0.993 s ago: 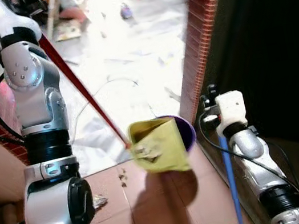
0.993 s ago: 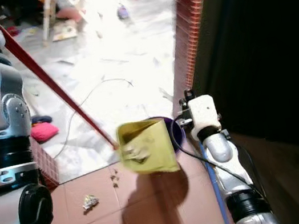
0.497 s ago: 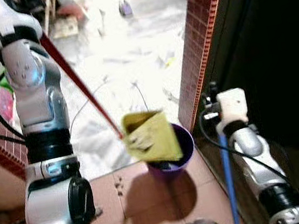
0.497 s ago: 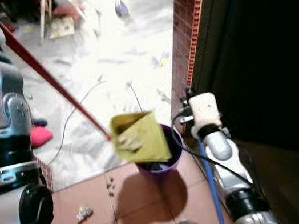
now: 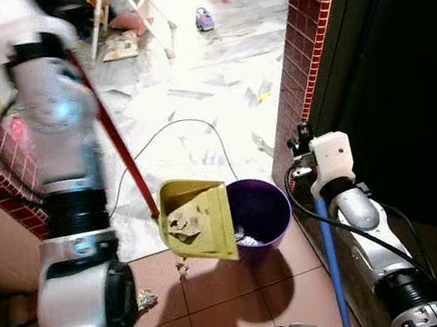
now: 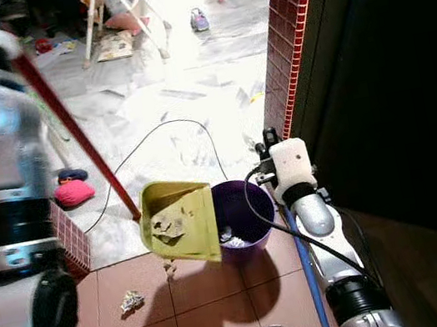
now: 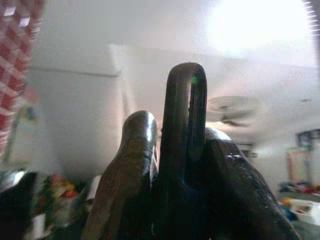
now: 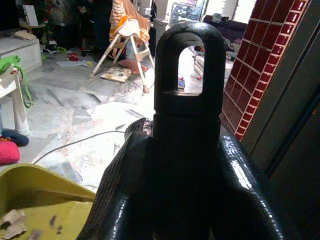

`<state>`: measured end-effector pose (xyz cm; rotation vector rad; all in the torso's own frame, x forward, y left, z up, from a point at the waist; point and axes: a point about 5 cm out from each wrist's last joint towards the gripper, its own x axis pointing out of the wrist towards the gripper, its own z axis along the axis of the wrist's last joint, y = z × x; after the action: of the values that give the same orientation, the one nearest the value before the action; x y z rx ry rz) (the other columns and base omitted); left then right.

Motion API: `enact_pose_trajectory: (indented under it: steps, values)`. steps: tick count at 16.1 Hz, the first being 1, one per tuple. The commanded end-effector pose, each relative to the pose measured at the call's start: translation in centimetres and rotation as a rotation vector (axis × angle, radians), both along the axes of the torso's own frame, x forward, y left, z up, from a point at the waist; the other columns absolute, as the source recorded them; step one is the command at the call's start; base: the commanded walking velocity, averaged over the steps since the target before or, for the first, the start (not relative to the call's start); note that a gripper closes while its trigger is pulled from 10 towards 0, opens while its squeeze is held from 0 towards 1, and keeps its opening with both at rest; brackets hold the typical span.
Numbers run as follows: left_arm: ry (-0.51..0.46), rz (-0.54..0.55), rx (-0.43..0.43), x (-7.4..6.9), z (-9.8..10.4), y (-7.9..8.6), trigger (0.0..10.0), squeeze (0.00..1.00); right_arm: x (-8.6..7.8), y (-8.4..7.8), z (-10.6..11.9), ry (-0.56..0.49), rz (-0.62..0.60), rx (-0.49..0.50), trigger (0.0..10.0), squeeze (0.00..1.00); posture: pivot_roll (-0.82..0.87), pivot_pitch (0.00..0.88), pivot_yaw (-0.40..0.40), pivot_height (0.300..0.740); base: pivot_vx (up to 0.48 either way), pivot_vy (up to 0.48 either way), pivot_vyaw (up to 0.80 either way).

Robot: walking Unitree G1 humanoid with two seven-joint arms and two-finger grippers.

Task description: Sweep floor

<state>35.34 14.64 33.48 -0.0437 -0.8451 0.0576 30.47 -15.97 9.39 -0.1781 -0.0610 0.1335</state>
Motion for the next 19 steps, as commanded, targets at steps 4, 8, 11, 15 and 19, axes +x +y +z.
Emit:
enact_pose_trajectory:
  steps: [4,8,11,15,19]
  values:
    - [-0.095,-0.031,0.025,-0.7,0.7,-2.4,10.0,0.00,-0.2,-0.3,1.0,-0.054,-0.001,-0.009,10.0,0.00,-0.10,0.000,0.040,0.740,0.000,0.000,0.00]
    - [-0.134,-0.024,0.061,-0.8,0.9,-2.7,10.0,0.00,-1.2,-0.9,0.4,-0.037,0.002,-0.014,10.0,0.00,-0.11,0.000,0.042,0.740,0.000,0.000,0.00]
    - [-0.179,-0.019,0.085,-0.8,1.4,-2.8,10.0,0.00,-1.5,-0.4,0.5,-0.038,0.010,-0.003,10.0,0.00,-0.13,0.000,0.043,0.740,0.000,0.000,0.00]
    - [-0.274,0.015,0.149,-0.6,3.0,-4.2,10.0,0.00,-2.4,-0.7,0.7,-0.037,0.015,-0.006,10.0,0.00,-0.18,0.000,0.051,0.740,0.000,0.000,0.00]
    - [-0.313,-0.064,0.220,-0.7,2.4,-7.7,10.0,0.00,-3.2,-1.1,0.7,-0.030,-0.002,-0.012,10.0,0.00,-0.20,0.000,0.068,0.740,0.000,0.000,0.00]
